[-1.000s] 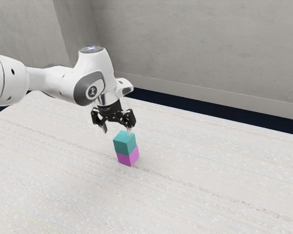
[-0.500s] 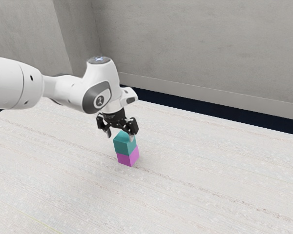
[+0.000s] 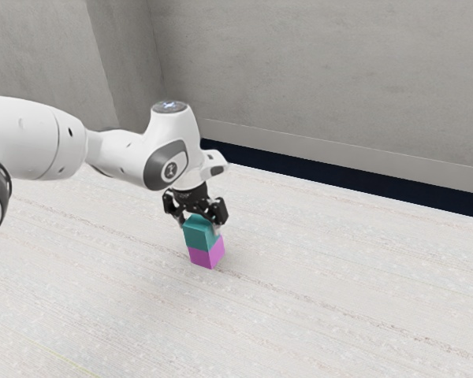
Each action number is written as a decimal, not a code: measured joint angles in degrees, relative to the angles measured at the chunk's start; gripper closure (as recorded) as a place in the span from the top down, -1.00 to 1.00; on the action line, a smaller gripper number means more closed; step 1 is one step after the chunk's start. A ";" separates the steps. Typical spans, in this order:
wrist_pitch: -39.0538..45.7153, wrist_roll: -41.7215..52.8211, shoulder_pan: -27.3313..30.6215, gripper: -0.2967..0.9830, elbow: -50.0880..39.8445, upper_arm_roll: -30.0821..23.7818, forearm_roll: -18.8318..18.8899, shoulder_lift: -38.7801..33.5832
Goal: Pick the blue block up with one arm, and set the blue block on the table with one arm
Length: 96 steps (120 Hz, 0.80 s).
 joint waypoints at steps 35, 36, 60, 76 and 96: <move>1.14 0.66 0.10 0.27 0.05 0.00 -0.01 0.03; 1.15 0.67 0.10 0.25 0.05 0.00 0.00 -0.01; 1.34 0.54 0.10 0.04 -0.37 0.01 0.04 -1.59; 0.28 -0.03 3.75 -0.05 -1.44 0.18 1.15 -5.93; -0.92 -0.42 13.18 -0.06 0.89 0.06 2.13 -2.04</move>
